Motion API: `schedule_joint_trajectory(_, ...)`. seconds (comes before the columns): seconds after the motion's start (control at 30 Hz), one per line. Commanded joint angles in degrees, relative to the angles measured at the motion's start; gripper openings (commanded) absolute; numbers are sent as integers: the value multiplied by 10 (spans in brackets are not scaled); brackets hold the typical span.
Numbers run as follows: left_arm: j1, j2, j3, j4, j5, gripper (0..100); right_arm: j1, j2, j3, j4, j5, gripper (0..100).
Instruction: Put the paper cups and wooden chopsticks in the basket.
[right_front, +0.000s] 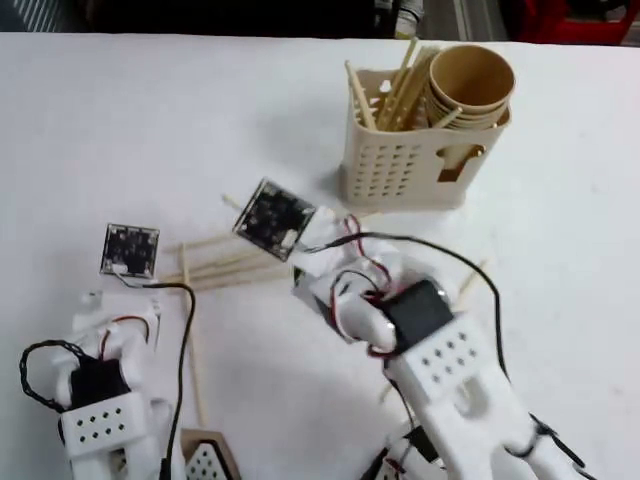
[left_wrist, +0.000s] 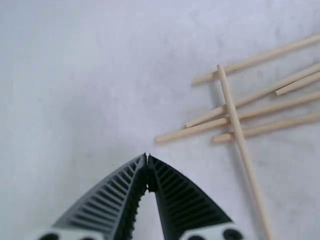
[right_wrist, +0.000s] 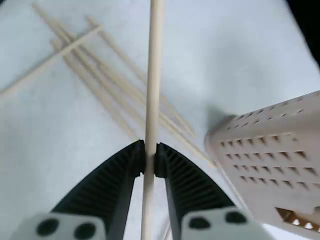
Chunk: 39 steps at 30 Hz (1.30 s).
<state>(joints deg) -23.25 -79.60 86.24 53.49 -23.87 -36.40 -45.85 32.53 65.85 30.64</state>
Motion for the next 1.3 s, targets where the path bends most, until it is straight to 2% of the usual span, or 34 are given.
schedule_joint_trajectory(0.0, -1, -7, -4, -12, -7, 24, 22, -34, -65, -43, -33, 18)
schedule_joint_trajectory(0.3, -1, -7, -4, -12, -7, 24, 148, -36, -81, -291, -96, 18)
schedule_joint_trajectory(0.53, -1, -7, -4, -12, -7, 24, 176, -20, -77, -456, -122, 18)
schedule_joint_trajectory(0.87, -1, -7, -4, -12, -7, 24, 200, 124, -77, -631, -126, 18)
schedule_joint_trajectory(1.0, -1, -7, -4, -12, -7, 24, 222, 184, -77, -664, -126, 18)
schedule_joint_trajectory(1.27, -1, -7, -4, -12, -7, 24, 225, 211, -81, -643, -126, 19)
